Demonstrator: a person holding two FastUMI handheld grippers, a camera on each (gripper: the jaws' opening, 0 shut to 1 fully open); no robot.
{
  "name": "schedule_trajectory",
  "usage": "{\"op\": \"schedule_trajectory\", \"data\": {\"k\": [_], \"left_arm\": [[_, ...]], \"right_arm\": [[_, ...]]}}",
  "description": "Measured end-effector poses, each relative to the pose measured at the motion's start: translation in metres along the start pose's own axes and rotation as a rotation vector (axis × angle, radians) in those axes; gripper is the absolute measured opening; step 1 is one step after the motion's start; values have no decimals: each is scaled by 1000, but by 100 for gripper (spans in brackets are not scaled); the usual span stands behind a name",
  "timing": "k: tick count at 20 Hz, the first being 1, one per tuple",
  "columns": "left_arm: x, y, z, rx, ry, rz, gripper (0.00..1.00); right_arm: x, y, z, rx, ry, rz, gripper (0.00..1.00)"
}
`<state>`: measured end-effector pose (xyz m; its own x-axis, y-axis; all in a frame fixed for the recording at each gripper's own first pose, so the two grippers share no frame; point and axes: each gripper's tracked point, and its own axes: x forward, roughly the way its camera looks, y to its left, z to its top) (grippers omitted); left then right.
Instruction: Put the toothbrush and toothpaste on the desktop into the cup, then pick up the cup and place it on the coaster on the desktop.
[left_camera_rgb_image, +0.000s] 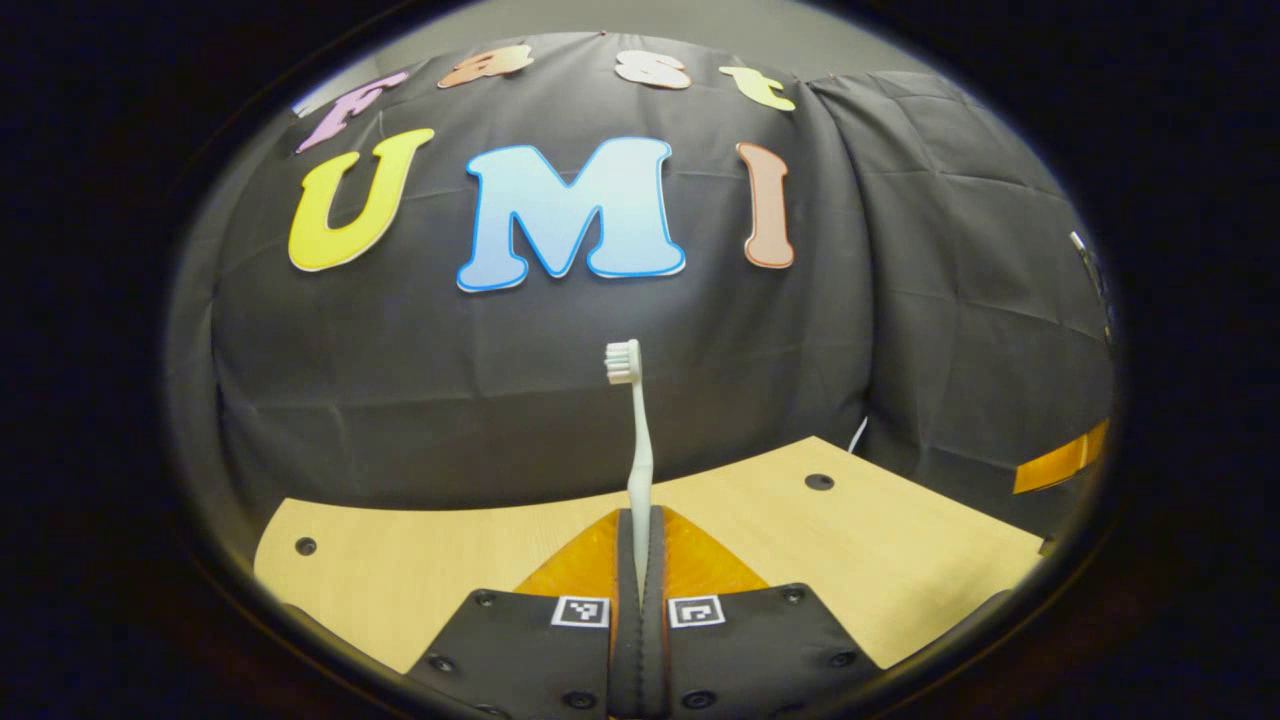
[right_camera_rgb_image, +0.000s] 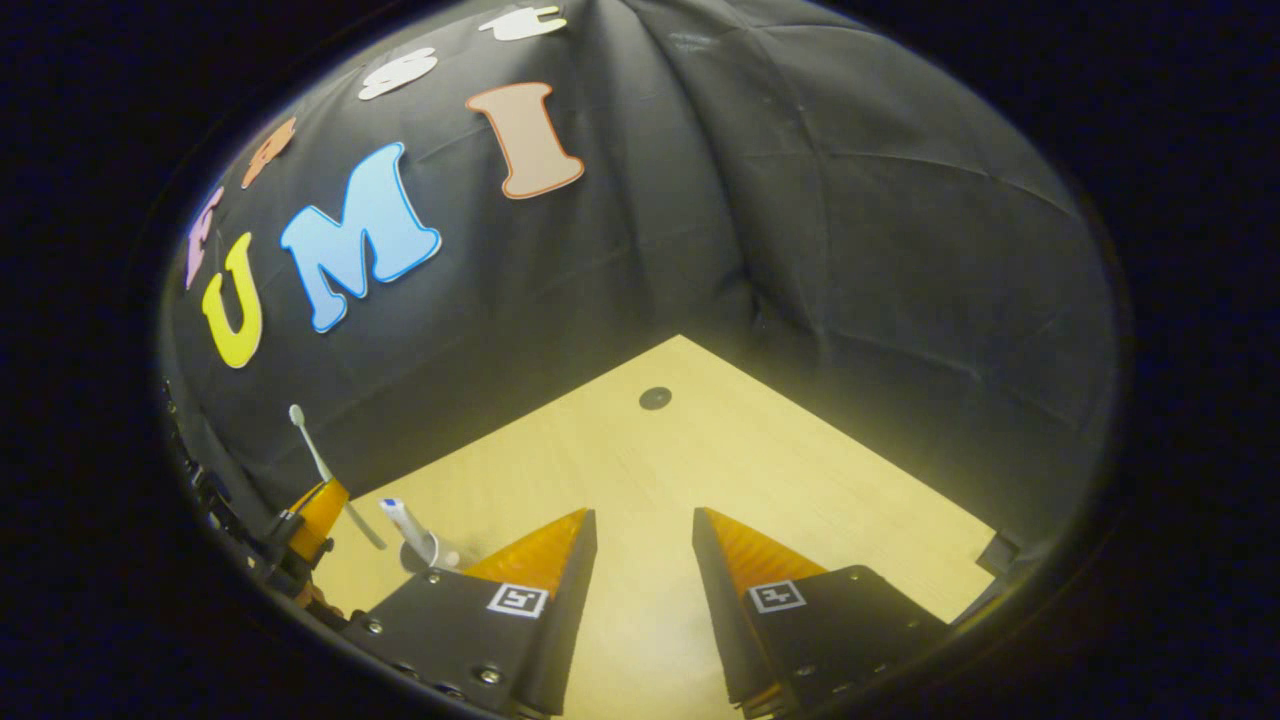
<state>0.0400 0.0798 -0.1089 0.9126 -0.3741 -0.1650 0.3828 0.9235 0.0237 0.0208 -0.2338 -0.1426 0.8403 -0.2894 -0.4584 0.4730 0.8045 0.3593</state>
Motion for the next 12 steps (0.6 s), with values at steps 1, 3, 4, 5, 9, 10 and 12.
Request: {"op": "schedule_trajectory", "data": {"k": [1,3,4,5,9,10,12], "left_arm": [[5,-2,-8,-5,10,-1,7],[16,-2,-24,-4,49,12,6],[19,-5,-31,-3,55,14,8],[22,-5,-36,-4,58,18,8],[26,-8,-55,3,65,30,8],[26,-9,-55,2,57,29,8],[25,-10,-57,2,46,40,8]], "right_arm": [[0,-4,-2,-3,9,-7,58],[1,-10,-8,-12,29,-23,58],[0,-13,-9,-19,36,-28,58],[0,-17,-12,-27,43,-32,58],[4,-20,-17,-55,73,-38,58],[4,-19,-18,-60,77,-36,58],[6,-18,-19,-67,88,-30,58]]}}
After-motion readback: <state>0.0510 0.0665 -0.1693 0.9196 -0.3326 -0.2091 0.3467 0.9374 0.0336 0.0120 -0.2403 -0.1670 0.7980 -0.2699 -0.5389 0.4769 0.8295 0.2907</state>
